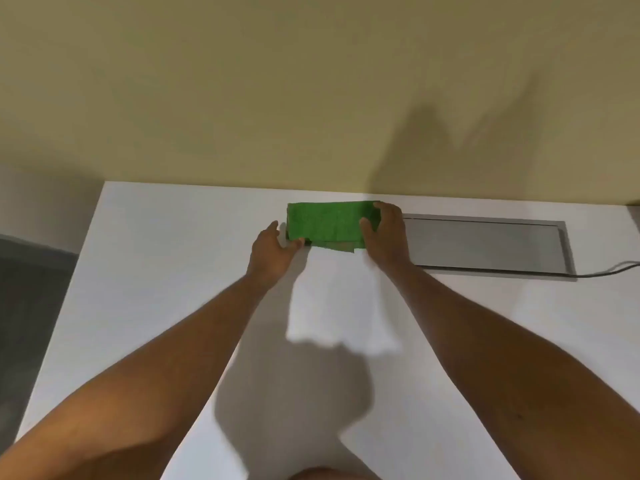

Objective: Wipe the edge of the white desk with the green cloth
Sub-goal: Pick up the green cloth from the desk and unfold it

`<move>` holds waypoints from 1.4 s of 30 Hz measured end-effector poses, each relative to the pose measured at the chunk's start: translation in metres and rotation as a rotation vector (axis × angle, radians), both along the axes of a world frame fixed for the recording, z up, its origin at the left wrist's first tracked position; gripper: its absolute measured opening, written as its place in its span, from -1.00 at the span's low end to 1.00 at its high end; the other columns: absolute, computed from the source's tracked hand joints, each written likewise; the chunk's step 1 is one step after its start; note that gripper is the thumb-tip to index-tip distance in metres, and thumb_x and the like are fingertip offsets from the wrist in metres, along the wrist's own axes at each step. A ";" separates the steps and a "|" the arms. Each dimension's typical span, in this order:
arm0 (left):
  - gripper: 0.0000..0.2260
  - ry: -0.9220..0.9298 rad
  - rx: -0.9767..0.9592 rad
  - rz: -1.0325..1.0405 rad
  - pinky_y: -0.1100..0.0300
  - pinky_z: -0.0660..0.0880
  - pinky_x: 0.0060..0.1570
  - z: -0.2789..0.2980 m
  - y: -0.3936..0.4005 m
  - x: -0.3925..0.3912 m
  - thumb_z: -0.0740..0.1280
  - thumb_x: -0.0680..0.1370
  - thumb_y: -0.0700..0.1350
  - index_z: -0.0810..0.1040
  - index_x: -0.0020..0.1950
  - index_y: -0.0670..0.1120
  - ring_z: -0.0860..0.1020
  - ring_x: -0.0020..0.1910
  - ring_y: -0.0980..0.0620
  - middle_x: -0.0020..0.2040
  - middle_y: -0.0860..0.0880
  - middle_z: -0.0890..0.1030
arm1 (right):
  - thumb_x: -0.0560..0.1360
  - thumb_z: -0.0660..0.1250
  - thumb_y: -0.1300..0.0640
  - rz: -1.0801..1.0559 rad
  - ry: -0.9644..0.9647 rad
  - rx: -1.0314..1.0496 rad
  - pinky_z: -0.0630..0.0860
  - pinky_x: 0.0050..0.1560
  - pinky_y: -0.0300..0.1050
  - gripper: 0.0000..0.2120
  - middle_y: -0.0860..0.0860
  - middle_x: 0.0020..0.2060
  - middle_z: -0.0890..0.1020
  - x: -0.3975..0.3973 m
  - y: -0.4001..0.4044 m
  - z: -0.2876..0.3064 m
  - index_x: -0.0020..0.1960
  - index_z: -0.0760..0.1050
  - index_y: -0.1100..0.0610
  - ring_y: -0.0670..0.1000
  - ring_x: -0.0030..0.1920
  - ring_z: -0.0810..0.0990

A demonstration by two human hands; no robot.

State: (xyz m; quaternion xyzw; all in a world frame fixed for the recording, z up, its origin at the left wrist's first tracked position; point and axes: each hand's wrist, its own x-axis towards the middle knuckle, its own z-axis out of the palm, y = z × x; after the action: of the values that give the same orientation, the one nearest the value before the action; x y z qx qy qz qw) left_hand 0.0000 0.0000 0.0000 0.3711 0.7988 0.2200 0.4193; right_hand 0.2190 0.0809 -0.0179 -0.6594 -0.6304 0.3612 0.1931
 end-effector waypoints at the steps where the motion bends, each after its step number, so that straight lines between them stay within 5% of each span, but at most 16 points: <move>1: -0.27 -0.045 -0.009 0.079 0.01 0.42 0.44 -0.006 0.008 0.000 0.46 0.63 0.08 0.24 0.68 -0.16 0.47 0.50 -0.22 0.56 -0.19 0.46 | 0.64 0.33 0.14 -0.017 0.012 -0.021 0.39 0.44 0.05 -0.52 0.22 0.46 0.44 -0.002 0.008 -0.004 0.52 0.38 0.26 0.24 0.43 0.45; 3: -0.34 -0.160 -0.045 0.194 -0.13 0.48 0.46 -0.008 0.020 0.000 0.50 0.60 0.06 0.35 0.61 -0.12 0.52 0.44 -0.23 0.51 -0.18 0.51 | 0.63 0.34 0.14 -0.044 -0.003 -0.073 0.39 0.47 0.08 -0.47 0.22 0.49 0.44 -0.004 0.019 -0.007 0.56 0.34 0.23 0.26 0.46 0.43; 5: -0.71 -0.225 -0.042 0.259 -0.20 0.57 0.35 -0.010 0.029 0.002 0.53 0.58 0.01 0.49 0.20 0.03 0.60 0.27 -0.20 0.30 -0.10 0.58 | 0.63 0.37 0.12 -0.061 -0.012 -0.116 0.36 0.50 0.11 -0.40 0.22 0.52 0.42 -0.007 0.029 -0.012 0.61 0.28 0.20 0.27 0.50 0.39; 7: -0.72 -0.279 -0.055 0.323 -0.11 0.65 0.18 -0.013 0.036 0.006 0.55 0.57 -0.06 0.44 -0.06 0.09 0.60 0.08 -0.13 0.12 -0.06 0.60 | 0.60 0.42 0.09 -0.091 -0.001 -0.144 0.38 0.49 0.12 -0.34 0.23 0.50 0.43 -0.006 0.035 -0.018 0.62 0.27 0.19 0.26 0.49 0.41; 10: -0.77 -0.328 -0.128 0.345 0.13 0.51 -0.24 -0.015 0.041 0.007 0.59 0.50 -0.14 0.64 0.08 -0.15 0.53 -0.22 -0.02 -0.03 -0.12 0.66 | 0.54 0.50 0.04 -0.105 0.033 -0.178 0.54 0.31 0.06 -0.46 0.18 0.29 0.63 -0.001 0.038 -0.027 0.45 0.48 0.19 0.20 0.32 0.59; 12: -0.87 -0.385 -0.145 0.353 0.20 0.39 -0.34 -0.012 0.040 0.009 0.55 0.50 -0.20 0.62 -0.05 -0.17 0.46 -0.32 0.01 -0.16 -0.10 0.61 | 0.53 0.52 -0.02 -0.080 0.042 -0.192 0.57 0.07 0.01 -0.66 0.13 0.01 0.70 0.003 0.034 -0.031 0.15 0.64 0.21 0.16 0.08 0.66; 15: -0.92 -0.455 -0.071 0.376 0.26 0.53 -0.29 -0.003 0.029 0.015 0.47 0.55 -0.24 0.62 -0.12 -0.13 0.60 -0.22 0.00 -0.17 -0.07 0.67 | 0.53 0.52 -0.10 -0.045 0.056 -0.203 0.44 -0.21 -0.06 -0.60 0.08 -0.26 0.61 0.014 0.020 -0.032 -0.09 0.63 0.28 0.09 -0.21 0.58; 20: -0.76 -0.871 -0.052 0.514 0.14 0.70 -0.17 0.014 -0.013 0.009 0.32 0.65 -0.19 0.61 0.30 -0.18 0.70 0.04 -0.08 0.14 -0.15 0.72 | 0.56 0.51 -0.08 -0.028 0.207 -0.321 0.40 -0.26 -0.07 -0.57 0.03 -0.41 0.48 0.030 -0.027 -0.019 -0.20 0.53 0.28 0.04 -0.39 0.46; 23: -0.74 -0.991 -0.064 0.596 0.01 0.75 0.01 0.023 -0.047 0.002 0.35 0.66 -0.13 0.61 0.33 -0.15 0.74 0.10 -0.10 0.19 -0.14 0.75 | 0.55 0.50 -0.04 0.034 0.233 -0.382 0.46 -0.22 -0.04 -0.68 0.05 -0.33 0.59 0.030 -0.064 -0.009 -0.14 0.58 0.22 0.05 -0.33 0.55; 25: -0.80 -1.039 -0.060 0.665 0.02 0.76 -0.09 0.036 -0.072 0.001 0.36 0.66 -0.14 0.62 0.26 -0.15 0.78 -0.03 -0.08 0.05 -0.12 0.79 | 0.53 0.51 -0.02 0.115 0.074 -0.328 0.51 -0.09 -0.08 -0.79 0.02 -0.12 0.67 0.021 -0.092 0.003 0.02 0.63 0.10 0.07 -0.09 0.64; 27: -0.83 -1.046 -0.035 0.700 0.08 0.74 -0.19 0.051 -0.094 0.001 0.36 0.66 -0.18 0.62 0.23 -0.19 0.79 -0.09 -0.07 -0.01 -0.14 0.80 | 0.50 0.52 -0.02 0.189 -0.053 -0.164 0.51 0.20 -0.04 -0.64 0.01 0.16 0.64 0.004 -0.122 0.019 0.24 0.60 0.06 0.05 0.19 0.60; 29: -0.83 -1.018 0.008 0.698 0.11 0.73 -0.18 0.066 -0.116 0.003 0.37 0.66 -0.21 0.64 0.21 -0.23 0.79 -0.05 -0.09 0.04 -0.20 0.78 | 0.47 0.49 -0.04 0.249 0.105 -0.054 0.45 0.31 -0.10 -0.52 0.00 0.27 0.59 -0.018 -0.150 0.041 0.34 0.54 0.08 0.00 0.28 0.55; 34: -0.84 -0.988 0.147 0.691 0.26 0.67 -0.25 0.102 -0.162 -0.005 0.45 0.63 -0.14 0.72 0.08 -0.23 0.73 -0.22 0.02 -0.13 -0.13 0.76 | 0.55 0.40 -0.18 0.388 0.495 -0.252 0.49 0.46 -0.14 -0.29 -0.11 0.53 0.49 -0.079 -0.205 0.083 0.64 0.29 -0.06 -0.12 0.49 0.50; 36: -0.79 -0.985 0.216 0.697 0.24 0.67 -0.22 0.115 -0.177 -0.013 0.45 0.64 -0.11 0.72 0.09 -0.27 0.70 -0.26 0.00 -0.19 -0.14 0.73 | 0.60 0.39 -0.15 0.349 0.505 -0.293 0.57 0.41 -0.06 -0.35 -0.13 0.46 0.57 -0.099 -0.217 0.095 0.64 0.28 -0.12 -0.15 0.40 0.58; 42: -0.74 -0.812 0.339 0.562 0.24 0.66 -0.10 0.130 -0.232 -0.044 0.39 0.67 -0.07 0.72 0.16 -0.24 0.76 0.03 -0.14 0.08 -0.26 0.76 | 0.67 0.36 -0.02 0.293 0.527 -0.290 0.69 0.22 0.13 -0.67 -0.15 0.11 0.75 -0.149 -0.255 0.124 0.43 0.51 -0.08 -0.08 0.12 0.74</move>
State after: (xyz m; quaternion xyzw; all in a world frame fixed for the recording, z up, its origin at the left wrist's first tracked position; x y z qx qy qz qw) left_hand -0.0440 -0.2322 0.1300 0.0897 0.5940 0.5763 0.5541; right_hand 0.0703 -0.1737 0.1065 -0.4665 -0.5890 0.6289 0.1998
